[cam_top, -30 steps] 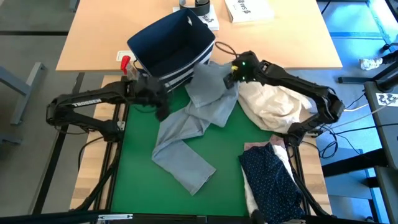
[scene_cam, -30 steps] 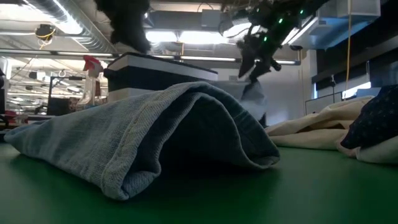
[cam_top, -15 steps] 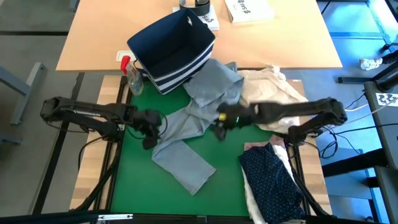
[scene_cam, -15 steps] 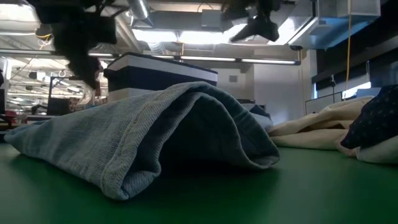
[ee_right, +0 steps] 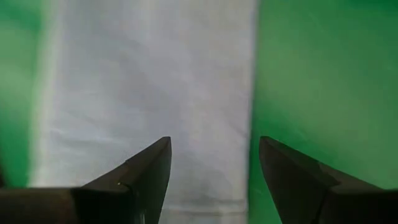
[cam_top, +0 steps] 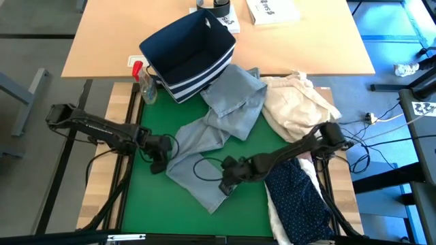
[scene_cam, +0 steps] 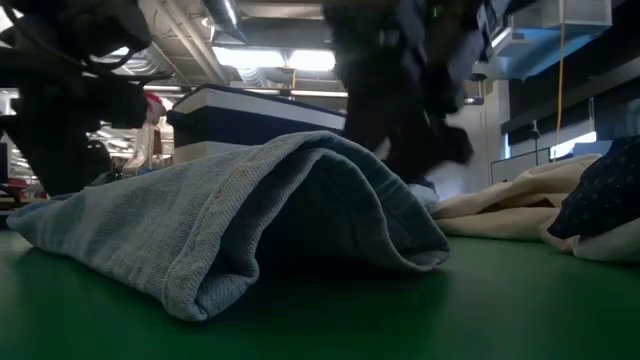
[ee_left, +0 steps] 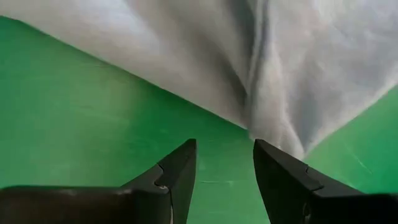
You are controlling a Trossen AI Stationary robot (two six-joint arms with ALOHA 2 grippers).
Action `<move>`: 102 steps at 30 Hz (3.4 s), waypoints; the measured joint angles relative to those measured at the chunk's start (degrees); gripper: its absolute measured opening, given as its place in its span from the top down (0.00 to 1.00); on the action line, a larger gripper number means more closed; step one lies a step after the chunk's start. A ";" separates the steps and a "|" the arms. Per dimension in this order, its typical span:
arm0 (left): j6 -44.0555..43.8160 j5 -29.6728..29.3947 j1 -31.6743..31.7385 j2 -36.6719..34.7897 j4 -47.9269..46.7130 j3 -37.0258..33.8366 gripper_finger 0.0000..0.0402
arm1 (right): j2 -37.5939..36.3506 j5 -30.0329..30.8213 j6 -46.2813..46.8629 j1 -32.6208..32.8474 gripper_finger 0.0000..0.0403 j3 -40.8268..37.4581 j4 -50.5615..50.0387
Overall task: Fold laundry
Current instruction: Fold the blue jeans
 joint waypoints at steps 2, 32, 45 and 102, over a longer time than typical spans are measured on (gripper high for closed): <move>0.24 1.74 -0.80 -0.02 0.51 -0.12 0.62 | 1.54 -0.54 2.49 0.46 0.40 0.00 -0.54; -3.39 4.09 -4.52 -1.59 21.94 -4.42 0.98 | 9.86 -2.02 4.99 0.53 0.40 0.21 18.12; -1.91 5.35 -4.92 -2.52 22.59 17.40 0.98 | 22.48 9.74 1.93 -1.48 0.40 1.81 64.04; -14.13 -13.73 -8.32 3.58 23.25 -8.12 0.70 | -3.83 2.62 -27.12 -16.77 0.40 9.67 -3.38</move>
